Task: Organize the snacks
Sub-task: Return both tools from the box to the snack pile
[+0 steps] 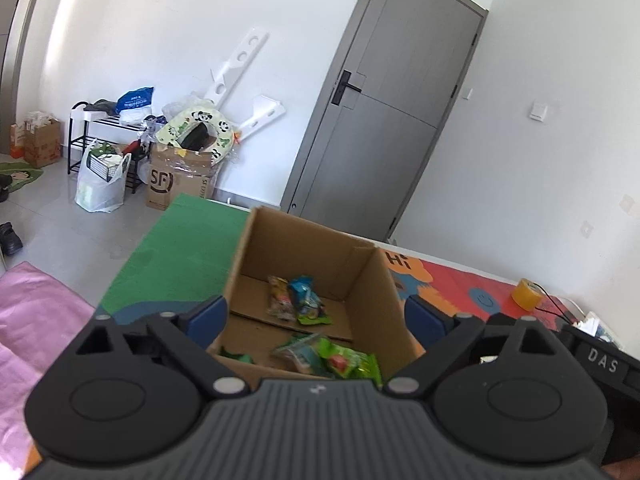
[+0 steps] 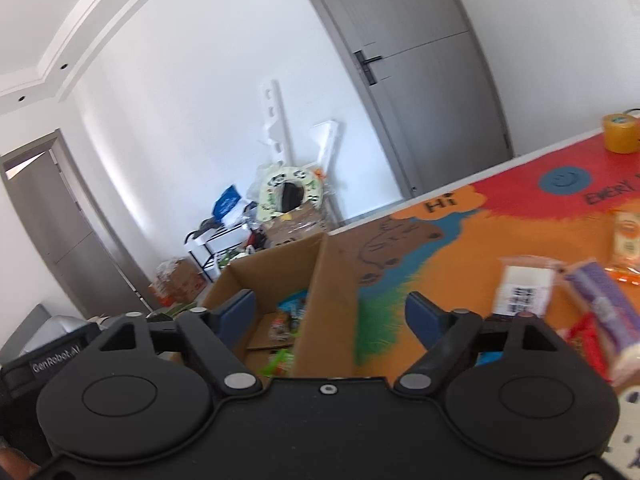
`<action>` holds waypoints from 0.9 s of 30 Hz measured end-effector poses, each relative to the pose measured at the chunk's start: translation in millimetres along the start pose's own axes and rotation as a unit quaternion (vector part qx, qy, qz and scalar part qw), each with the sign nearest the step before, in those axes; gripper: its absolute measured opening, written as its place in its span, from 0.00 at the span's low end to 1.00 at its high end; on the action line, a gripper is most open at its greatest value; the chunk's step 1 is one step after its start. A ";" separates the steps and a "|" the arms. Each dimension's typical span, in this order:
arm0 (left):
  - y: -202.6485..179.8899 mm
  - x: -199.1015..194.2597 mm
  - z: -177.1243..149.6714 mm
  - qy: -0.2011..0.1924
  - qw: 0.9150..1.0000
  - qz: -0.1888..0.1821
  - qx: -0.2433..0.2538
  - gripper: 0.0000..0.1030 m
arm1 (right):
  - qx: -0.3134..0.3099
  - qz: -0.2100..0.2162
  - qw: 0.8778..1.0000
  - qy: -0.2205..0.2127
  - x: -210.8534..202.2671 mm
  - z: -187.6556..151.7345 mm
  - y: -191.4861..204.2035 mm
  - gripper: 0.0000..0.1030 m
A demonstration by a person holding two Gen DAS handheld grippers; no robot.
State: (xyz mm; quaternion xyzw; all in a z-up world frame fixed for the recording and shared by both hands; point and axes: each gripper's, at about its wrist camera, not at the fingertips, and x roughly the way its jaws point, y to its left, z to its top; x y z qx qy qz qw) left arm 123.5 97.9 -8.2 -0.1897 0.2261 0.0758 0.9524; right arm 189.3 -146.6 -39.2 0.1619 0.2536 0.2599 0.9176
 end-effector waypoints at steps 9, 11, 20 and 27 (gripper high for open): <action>-30.2 -3.0 -12.8 0.014 0.999 -0.026 0.017 0.95 | 0.010 -0.023 1.000 -0.006 -31.5 -1.2 -28.5 0.96; -36.7 -4.6 -16.0 0.015 0.999 -0.031 0.023 0.95 | 0.010 -0.027 1.000 -0.009 -40.2 -1.4 -32.5 0.97; -66.7 -7.4 -29.1 0.023 0.997 -0.060 0.040 0.95 | 0.024 -0.058 0.998 -0.023 -72.5 -2.2 -61.6 1.00; -88.3 -5.8 -40.4 0.037 0.995 -0.079 0.050 0.95 | 0.027 -0.076 0.996 -0.027 -94.1 -4.5 -78.1 1.00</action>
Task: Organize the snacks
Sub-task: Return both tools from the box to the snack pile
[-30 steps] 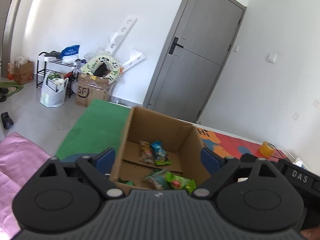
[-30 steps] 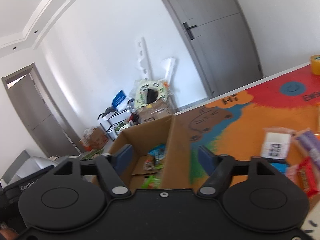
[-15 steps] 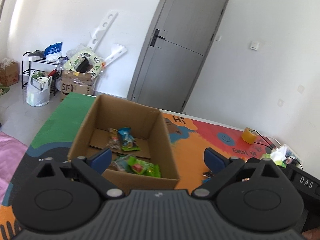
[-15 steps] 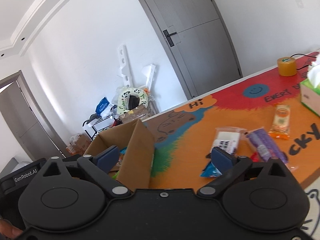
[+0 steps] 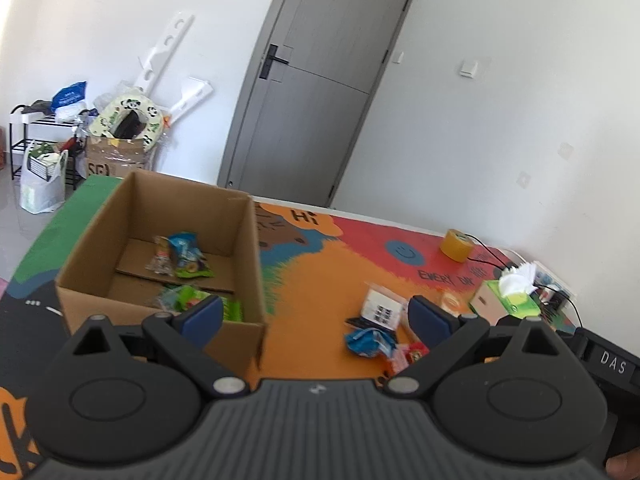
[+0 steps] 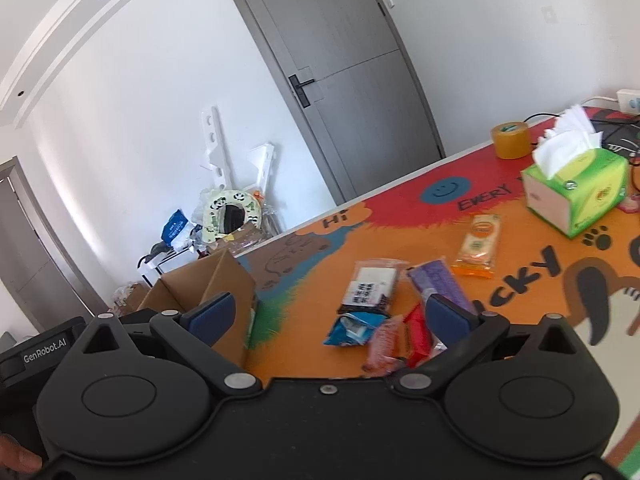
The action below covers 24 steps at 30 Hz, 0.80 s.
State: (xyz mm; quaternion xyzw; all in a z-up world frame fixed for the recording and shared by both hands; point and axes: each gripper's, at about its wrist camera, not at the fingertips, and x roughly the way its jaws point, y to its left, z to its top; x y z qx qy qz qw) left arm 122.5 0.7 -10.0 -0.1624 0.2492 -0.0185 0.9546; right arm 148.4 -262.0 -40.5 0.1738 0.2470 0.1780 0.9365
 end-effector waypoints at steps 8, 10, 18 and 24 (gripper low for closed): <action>-23.1 7.2 -7.5 0.015 1.000 -0.018 0.014 0.95 | -0.002 -0.006 1.000 0.010 -15.0 -2.3 -18.0 1.00; -28.2 8.9 -8.8 0.016 1.000 -0.022 0.013 0.95 | -0.001 -0.013 1.000 0.007 -19.8 -2.2 -23.2 1.00; -42.7 18.0 -14.0 0.025 0.999 -0.032 0.017 0.95 | 0.015 -0.035 0.999 -0.002 -35.5 1.0 -50.5 1.00; -53.2 38.1 -18.4 0.039 0.999 -0.021 0.028 0.94 | 0.035 -0.053 0.998 -0.005 -37.0 -0.3 -69.6 0.96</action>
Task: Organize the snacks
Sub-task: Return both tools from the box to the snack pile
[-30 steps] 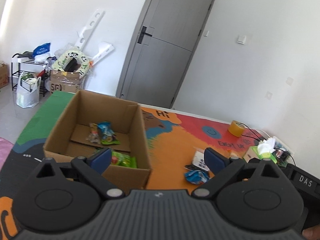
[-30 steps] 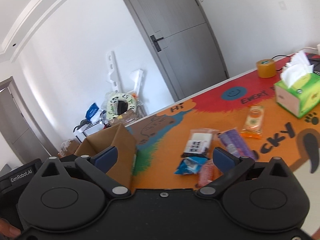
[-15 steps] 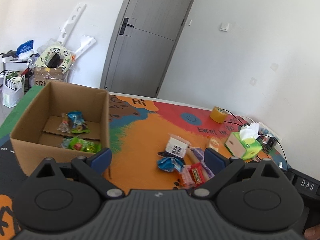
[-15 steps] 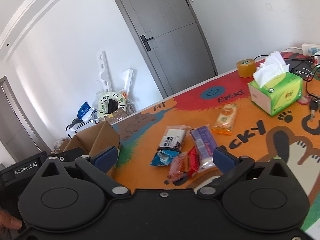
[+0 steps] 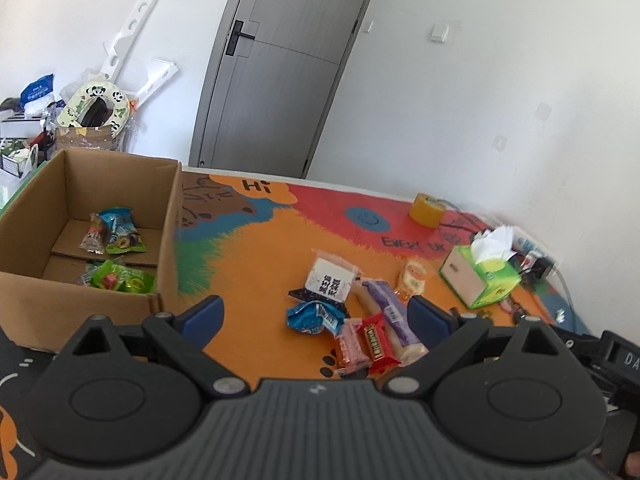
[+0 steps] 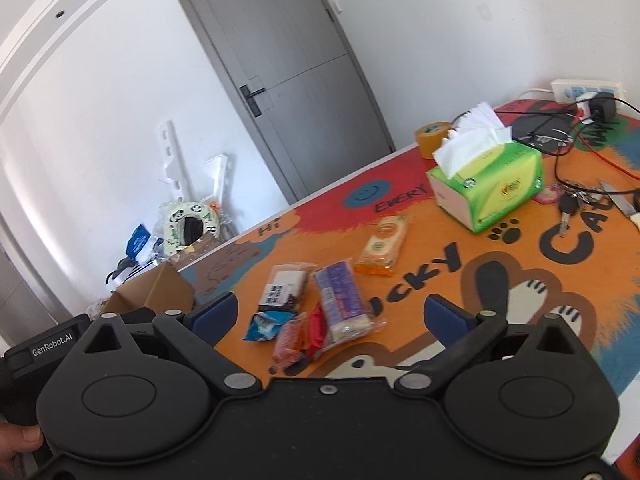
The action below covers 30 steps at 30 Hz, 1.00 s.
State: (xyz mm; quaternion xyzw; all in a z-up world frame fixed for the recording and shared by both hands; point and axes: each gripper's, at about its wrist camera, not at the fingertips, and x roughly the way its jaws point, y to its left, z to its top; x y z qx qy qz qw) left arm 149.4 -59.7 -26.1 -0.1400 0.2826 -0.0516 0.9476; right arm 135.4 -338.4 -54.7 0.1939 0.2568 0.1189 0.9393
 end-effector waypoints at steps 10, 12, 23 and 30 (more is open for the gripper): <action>-5.6 42.6 -2.4 0.033 0.999 -0.006 0.003 0.93 | 0.024 -0.016 0.999 0.016 25.2 -4.5 -16.5 0.86; -7.6 51.4 -1.3 0.035 0.999 -0.004 0.002 0.93 | 0.025 -0.015 0.999 0.023 33.6 -4.8 -18.2 0.82; -8.1 94.9 1.0 0.057 0.998 0.010 -0.005 0.88 | 0.033 -0.011 0.998 0.050 72.1 -1.9 -24.5 0.77; -2.1 116.7 -2.1 0.072 0.997 0.019 -0.017 0.83 | 0.036 -0.006 0.997 0.069 93.8 -0.3 -25.5 0.73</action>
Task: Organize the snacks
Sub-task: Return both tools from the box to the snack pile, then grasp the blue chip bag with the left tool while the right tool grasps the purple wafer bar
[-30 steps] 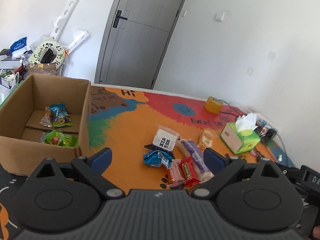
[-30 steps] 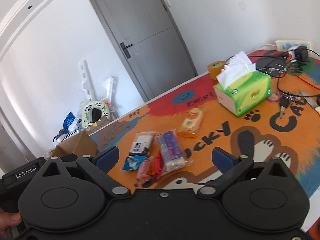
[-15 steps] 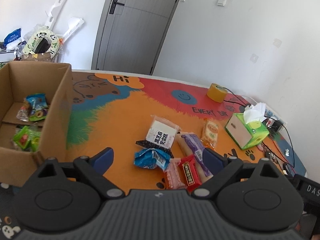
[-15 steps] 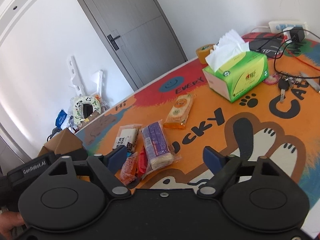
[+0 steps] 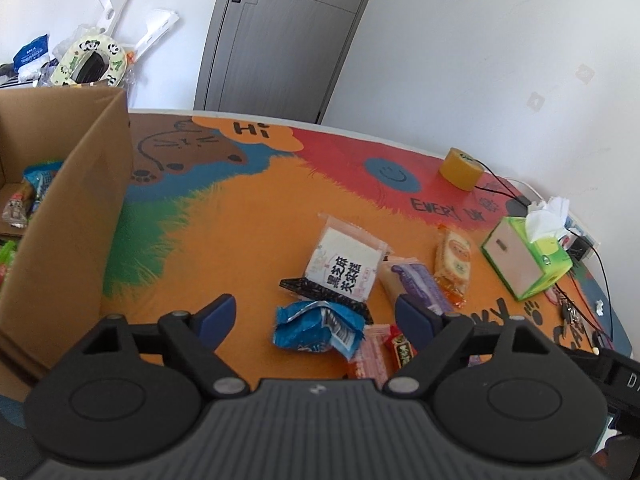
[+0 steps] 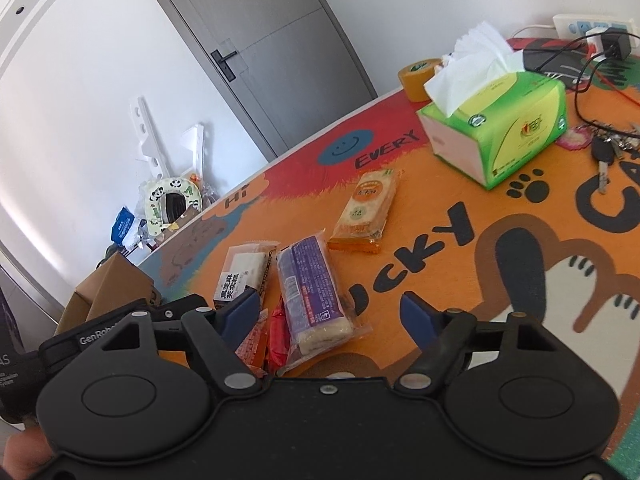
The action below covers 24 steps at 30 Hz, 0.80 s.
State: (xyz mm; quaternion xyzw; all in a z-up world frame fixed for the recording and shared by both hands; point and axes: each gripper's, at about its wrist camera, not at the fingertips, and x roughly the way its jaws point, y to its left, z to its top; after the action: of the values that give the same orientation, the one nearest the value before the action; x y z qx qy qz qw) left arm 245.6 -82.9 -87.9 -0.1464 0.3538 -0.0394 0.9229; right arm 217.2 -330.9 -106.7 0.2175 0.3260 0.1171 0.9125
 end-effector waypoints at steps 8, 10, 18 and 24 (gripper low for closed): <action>5.8 18.5 -1.1 0.019 1.000 0.005 -0.015 0.72 | -0.009 0.000 1.000 0.018 24.9 3.7 7.9 0.70; 5.1 21.5 -3.7 0.024 1.000 -0.001 -0.014 0.67 | -0.014 -0.003 1.000 0.020 30.7 3.9 11.0 0.70; 0.4 24.8 -9.6 0.028 1.000 0.005 0.002 0.51 | -0.038 -0.024 0.998 0.033 55.5 -5.2 18.0 0.57; 4.1 17.0 -17.1 0.016 1.000 -0.002 0.006 0.36 | -0.052 -0.026 0.997 0.041 47.8 -10.4 19.9 0.39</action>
State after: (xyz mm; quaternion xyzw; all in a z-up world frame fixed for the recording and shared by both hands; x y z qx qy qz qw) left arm 246.8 -86.1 -112.2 -0.1413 0.3682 -0.0458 0.9178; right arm 245.3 -293.1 -130.5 0.1563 0.3617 0.1191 0.9113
